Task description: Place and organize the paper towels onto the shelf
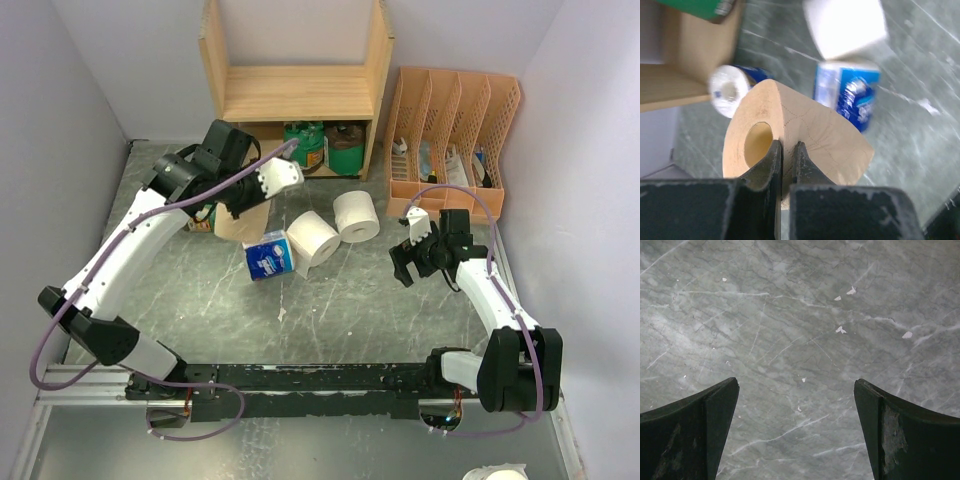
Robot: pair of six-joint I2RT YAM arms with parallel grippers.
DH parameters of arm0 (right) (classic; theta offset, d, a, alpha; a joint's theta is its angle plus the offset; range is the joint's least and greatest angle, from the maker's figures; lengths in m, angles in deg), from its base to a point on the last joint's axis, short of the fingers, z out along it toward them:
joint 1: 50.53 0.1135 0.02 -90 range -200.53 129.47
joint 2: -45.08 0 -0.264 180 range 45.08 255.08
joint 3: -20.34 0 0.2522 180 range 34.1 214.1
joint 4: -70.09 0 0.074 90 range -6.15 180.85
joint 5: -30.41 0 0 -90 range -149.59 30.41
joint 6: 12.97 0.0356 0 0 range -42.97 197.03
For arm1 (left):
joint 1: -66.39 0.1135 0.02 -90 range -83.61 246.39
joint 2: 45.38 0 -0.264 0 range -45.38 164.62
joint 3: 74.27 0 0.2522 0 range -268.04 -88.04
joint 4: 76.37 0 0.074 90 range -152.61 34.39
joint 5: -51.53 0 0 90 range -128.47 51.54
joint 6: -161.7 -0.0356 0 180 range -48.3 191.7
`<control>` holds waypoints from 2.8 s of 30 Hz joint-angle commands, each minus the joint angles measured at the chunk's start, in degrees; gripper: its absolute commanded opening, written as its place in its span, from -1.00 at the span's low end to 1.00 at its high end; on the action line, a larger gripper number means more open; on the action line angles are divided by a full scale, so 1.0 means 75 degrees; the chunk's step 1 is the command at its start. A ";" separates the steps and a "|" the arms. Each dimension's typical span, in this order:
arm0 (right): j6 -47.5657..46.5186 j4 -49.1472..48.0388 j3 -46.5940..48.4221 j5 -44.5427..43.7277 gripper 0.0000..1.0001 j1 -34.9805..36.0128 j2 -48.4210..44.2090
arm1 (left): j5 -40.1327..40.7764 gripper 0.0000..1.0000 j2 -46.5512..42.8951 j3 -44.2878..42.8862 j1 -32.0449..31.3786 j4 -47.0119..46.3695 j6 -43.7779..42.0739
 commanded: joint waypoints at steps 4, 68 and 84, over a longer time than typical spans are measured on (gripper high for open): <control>-0.0038 -0.0096 -0.0058 -0.0007 1.00 -0.0060 -0.0139 | 0.2363 -0.87 -0.0285 0.1944 0.0172 -0.5018 0.0645; -0.0082 -0.0070 -0.0083 -0.0180 1.00 -0.0199 -0.0167 | 0.4100 1.00 0.3805 0.1730 0.0600 -1.2060 -0.0563; -0.0141 0.0049 -0.0049 -0.0038 0.99 -0.0222 -0.0264 | 0.0479 1.00 -0.0165 0.2930 0.1214 -0.5229 0.2131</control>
